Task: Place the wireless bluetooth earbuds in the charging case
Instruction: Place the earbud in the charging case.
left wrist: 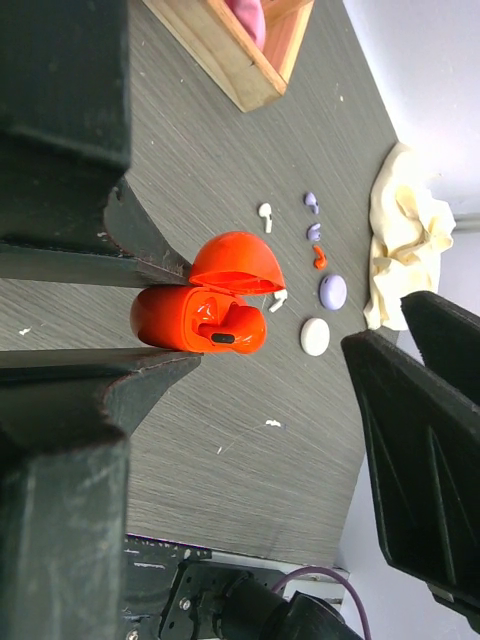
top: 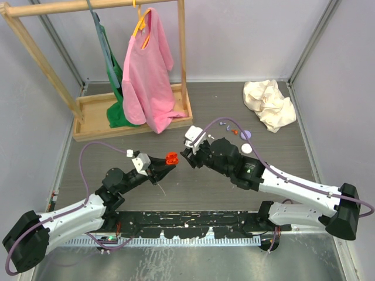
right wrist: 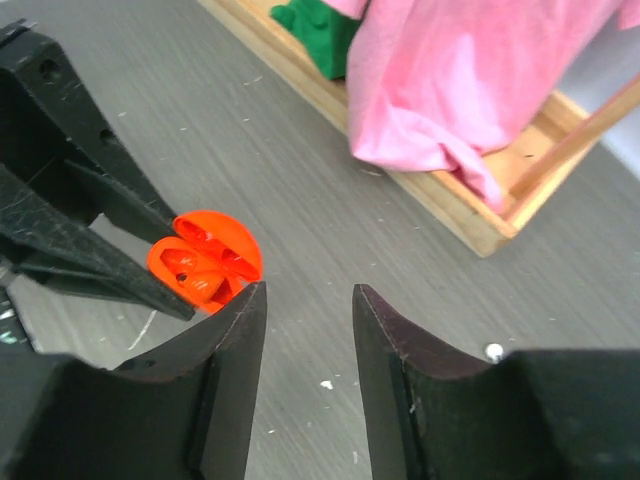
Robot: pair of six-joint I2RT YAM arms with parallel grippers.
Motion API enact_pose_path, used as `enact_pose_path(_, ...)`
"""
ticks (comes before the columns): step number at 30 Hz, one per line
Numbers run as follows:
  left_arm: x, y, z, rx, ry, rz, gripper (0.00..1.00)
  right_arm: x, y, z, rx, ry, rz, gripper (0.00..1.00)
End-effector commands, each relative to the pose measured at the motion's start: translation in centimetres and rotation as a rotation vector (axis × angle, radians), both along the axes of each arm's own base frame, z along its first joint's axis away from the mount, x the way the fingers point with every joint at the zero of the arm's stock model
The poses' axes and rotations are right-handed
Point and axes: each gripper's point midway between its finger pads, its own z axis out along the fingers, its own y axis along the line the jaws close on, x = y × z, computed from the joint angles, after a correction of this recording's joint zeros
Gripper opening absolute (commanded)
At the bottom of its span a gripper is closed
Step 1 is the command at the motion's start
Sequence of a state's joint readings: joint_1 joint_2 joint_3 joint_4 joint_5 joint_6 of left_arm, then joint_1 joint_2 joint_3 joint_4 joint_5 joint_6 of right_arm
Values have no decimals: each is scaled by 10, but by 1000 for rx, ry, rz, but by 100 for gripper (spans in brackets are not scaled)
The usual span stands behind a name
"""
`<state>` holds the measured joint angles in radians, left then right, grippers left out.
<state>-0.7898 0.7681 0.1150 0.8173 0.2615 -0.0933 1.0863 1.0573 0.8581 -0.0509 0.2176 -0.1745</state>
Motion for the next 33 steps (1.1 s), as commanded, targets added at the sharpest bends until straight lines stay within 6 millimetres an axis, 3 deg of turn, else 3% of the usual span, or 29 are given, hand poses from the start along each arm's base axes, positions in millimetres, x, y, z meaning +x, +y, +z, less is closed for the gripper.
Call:
enact_pose_path(1, 3, 0, 24, -58, -60, 13, 0, -30, 14, 27, 163, 111, 200, 48)
enact_pose_path(12, -2, -4, 26, -73, -51, -26, 0, -58, 31, 31, 236, 271, 481, 57)
enact_pose_path(33, -7, -4, 34, -116, -48, -46, 0, -41, 43, 17, 284, 401, 509, 58)
